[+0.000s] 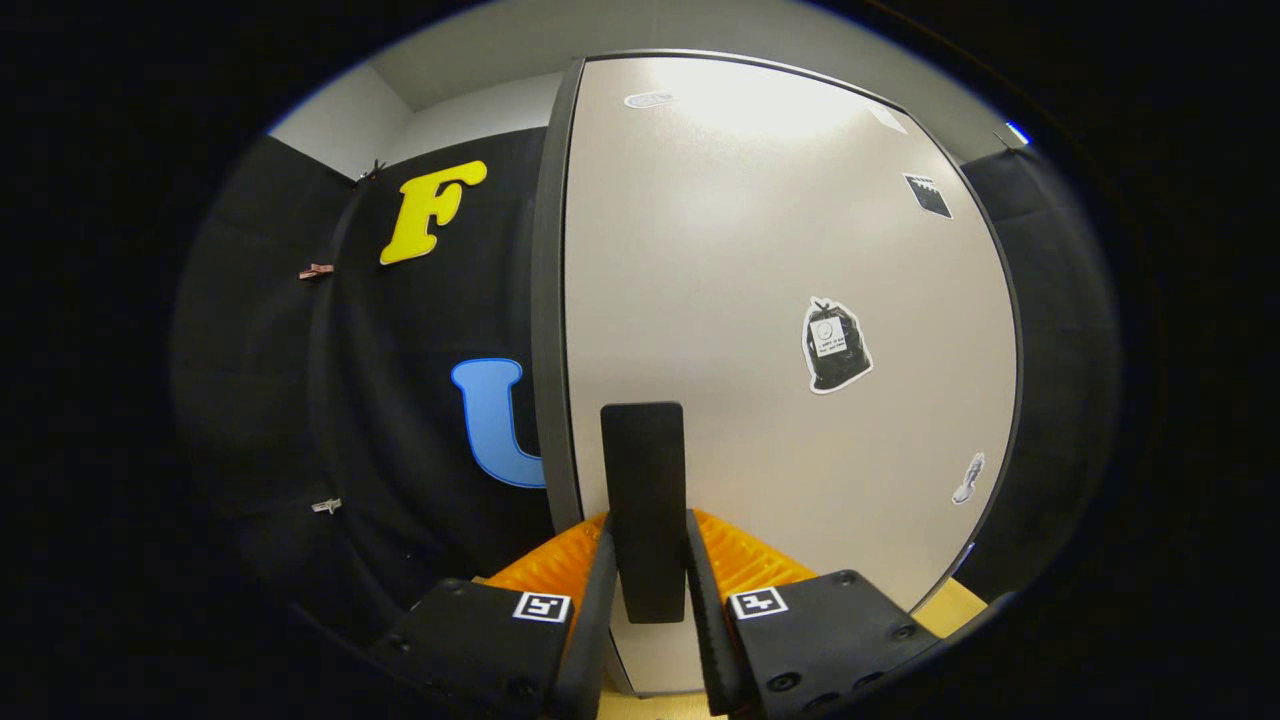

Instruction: Open the shoe cabinet door, grab the shoes and put them into the shoe cabinet, then close the shoe cabinet door.

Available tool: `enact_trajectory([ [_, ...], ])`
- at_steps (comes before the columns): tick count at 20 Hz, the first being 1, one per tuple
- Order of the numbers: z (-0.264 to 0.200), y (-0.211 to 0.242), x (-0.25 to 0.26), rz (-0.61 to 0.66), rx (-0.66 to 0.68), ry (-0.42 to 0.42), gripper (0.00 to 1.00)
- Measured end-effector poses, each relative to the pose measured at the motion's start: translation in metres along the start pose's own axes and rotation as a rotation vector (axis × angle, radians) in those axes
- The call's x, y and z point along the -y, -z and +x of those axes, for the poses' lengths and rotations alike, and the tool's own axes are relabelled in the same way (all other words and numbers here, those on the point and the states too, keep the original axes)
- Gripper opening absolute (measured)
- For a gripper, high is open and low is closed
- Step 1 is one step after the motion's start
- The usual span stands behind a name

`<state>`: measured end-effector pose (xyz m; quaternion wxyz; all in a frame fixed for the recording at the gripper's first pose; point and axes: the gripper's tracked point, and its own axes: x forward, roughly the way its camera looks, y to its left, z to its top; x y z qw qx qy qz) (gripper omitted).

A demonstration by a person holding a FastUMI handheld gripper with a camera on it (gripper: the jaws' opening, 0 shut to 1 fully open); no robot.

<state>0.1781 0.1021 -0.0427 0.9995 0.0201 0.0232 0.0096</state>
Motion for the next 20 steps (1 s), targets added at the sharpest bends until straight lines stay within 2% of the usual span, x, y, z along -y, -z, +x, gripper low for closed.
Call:
enact_trajectory([
  [2, 0.001, -0.001, 0.005, -0.001, -0.013, 0.025, 0.44],
  [3, 0.004, 0.001, 0.003, -0.008, -0.013, 0.030, 0.37],
  [5, 0.004, 0.001, 0.003, -0.041, -0.004, 0.028, 0.37],
  [7, 0.004, 0.001, 0.003, -0.046, -0.002, 0.025, 0.31],
  [8, 0.004, 0.001, 0.003, -0.054, 0.000, 0.014, 0.24],
  [14, -0.004, 0.000, 0.003, -0.019, -0.015, -0.018, 0.24],
  [15, -0.006, 0.000, 0.002, -0.024, -0.018, -0.025, 0.16],
  [20, -0.057, -0.001, 0.008, -0.006, -0.033, -0.091, 0.16],
])
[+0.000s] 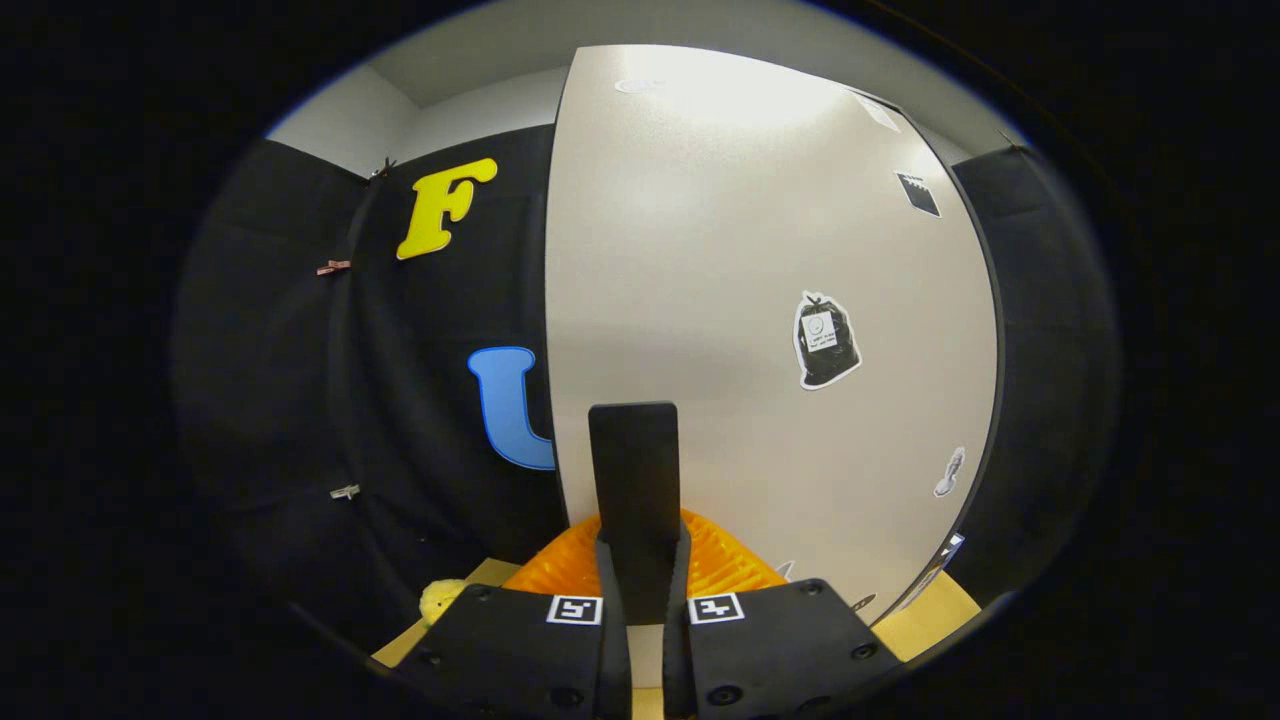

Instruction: Open the shoe cabinet door, grab the shoes and put them into the shoe cabinet, then close the shoe cabinet door.

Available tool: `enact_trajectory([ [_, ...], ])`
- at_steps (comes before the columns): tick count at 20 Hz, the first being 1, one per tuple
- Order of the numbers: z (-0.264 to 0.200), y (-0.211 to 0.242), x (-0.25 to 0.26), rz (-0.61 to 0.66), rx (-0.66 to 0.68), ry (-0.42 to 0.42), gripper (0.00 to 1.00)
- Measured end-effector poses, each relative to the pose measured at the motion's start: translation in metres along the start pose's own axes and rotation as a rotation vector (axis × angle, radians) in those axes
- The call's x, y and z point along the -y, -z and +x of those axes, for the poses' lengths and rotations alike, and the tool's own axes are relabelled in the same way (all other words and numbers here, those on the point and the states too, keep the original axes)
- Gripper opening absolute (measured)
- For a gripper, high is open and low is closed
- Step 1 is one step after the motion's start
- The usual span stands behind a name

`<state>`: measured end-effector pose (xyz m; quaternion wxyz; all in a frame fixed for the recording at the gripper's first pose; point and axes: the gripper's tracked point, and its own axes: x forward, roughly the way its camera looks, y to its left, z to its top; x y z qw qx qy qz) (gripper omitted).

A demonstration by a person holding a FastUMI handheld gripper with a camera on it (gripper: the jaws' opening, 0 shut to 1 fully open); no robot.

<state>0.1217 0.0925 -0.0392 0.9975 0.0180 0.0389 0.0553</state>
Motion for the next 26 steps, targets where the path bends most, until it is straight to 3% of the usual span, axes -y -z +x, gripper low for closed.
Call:
enact_trajectory([
  [11, -0.091, -0.003, 0.036, 0.012, 0.004, -0.095, 0.16],
  [19, -0.136, -0.007, 0.084, 0.064, -0.004, -0.077, 0.15],
  [26, -0.161, -0.008, 0.128, 0.068, -0.022, 0.009, 0.15],
])
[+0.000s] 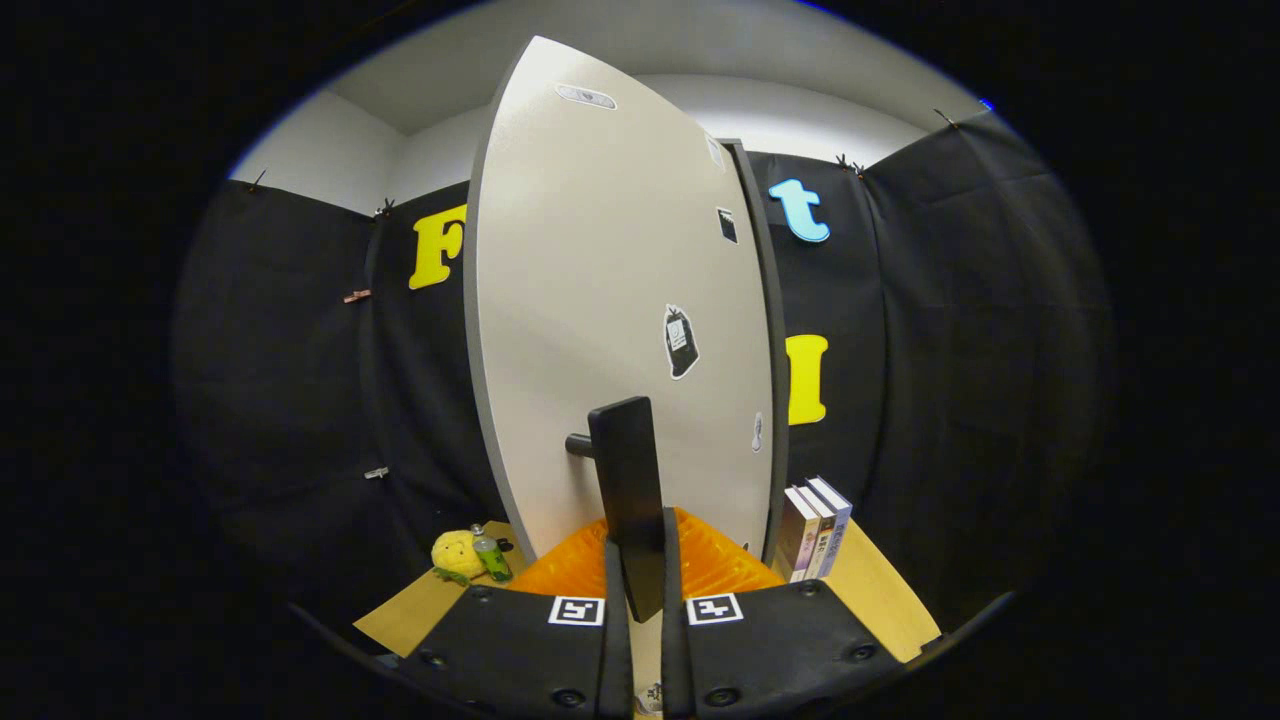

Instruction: Open the shoe cabinet door, grab the shoes and put them into the shoe cabinet, then close the shoe cabinet door.

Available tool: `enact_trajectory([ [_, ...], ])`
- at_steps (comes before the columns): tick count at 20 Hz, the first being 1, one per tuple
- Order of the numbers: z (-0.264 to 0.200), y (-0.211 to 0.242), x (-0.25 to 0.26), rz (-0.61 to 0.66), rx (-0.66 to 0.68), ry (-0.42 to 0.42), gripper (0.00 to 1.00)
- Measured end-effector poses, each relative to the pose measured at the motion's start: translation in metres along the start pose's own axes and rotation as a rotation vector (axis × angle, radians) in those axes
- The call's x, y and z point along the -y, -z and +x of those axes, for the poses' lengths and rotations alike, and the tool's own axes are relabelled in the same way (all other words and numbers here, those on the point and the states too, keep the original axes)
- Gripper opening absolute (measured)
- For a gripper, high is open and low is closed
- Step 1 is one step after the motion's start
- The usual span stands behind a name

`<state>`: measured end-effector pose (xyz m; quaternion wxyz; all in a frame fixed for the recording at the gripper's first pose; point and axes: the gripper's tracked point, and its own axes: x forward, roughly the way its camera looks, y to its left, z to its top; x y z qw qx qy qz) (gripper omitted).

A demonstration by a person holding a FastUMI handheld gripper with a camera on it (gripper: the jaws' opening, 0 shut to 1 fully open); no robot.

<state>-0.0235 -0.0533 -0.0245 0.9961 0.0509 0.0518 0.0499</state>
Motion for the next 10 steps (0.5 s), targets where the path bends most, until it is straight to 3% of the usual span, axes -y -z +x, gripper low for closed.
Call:
enact_trajectory([
  [10, -0.021, -0.014, 0.086, 0.020, 0.045, 0.170, 0.14],
])
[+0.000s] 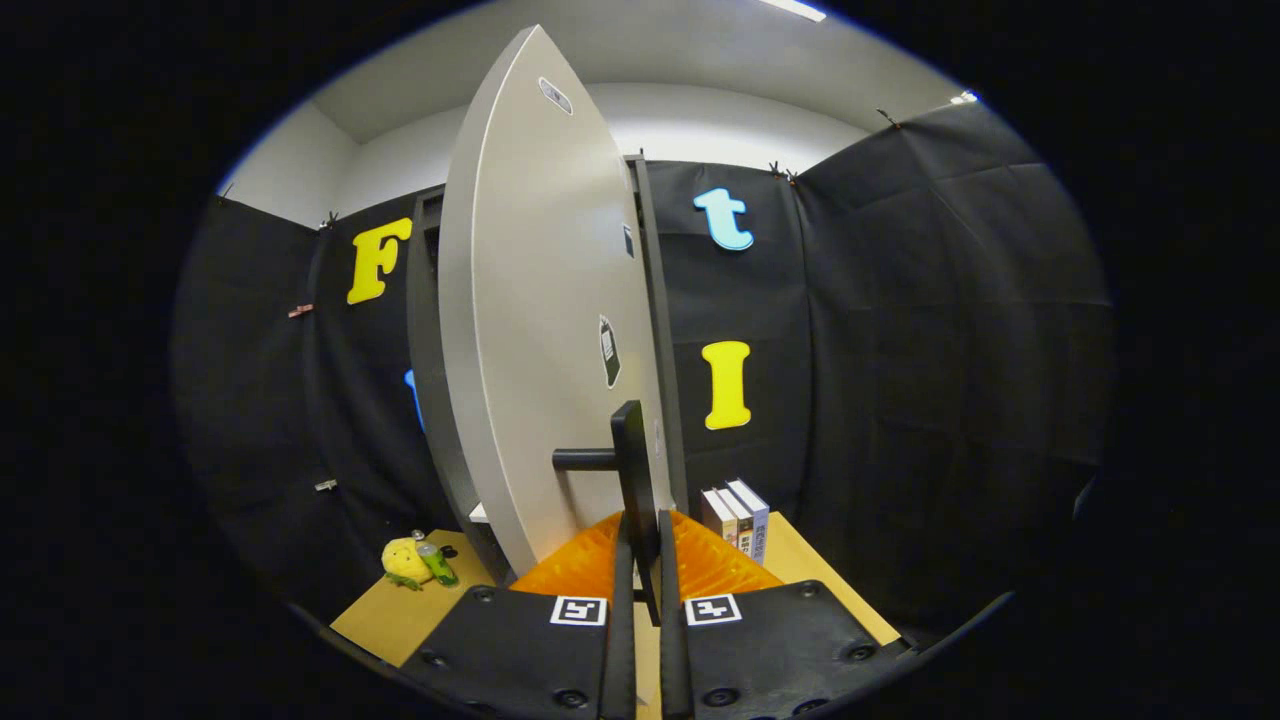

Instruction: Open the shoe cabinet door, grab the shoes and put them into the shoe cabinet, then close the shoe cabinet door.

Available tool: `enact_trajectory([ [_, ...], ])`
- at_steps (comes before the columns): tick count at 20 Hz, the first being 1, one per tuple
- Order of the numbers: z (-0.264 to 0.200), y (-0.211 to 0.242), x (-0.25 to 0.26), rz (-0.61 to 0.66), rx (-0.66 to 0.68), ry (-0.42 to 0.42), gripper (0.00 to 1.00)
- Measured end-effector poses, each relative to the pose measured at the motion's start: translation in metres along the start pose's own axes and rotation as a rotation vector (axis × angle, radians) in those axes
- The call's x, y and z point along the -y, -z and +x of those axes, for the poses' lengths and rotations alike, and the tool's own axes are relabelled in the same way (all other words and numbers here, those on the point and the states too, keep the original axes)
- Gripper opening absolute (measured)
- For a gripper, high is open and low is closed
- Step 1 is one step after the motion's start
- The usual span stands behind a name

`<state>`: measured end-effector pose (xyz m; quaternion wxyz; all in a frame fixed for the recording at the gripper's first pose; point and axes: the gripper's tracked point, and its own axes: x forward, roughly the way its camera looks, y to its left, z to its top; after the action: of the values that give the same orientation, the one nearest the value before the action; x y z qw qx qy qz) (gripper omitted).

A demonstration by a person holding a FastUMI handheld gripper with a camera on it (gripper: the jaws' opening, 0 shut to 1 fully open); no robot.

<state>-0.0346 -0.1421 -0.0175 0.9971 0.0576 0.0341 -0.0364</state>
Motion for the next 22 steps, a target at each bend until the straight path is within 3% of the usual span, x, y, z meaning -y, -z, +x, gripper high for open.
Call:
enact_trajectory([
  [3, 0.000, -0.003, 0.022, -0.021, 0.003, -0.010, 0.08],
  [22, 0.011, -0.002, 0.077, 0.124, -0.010, -0.176, 0.09],
])
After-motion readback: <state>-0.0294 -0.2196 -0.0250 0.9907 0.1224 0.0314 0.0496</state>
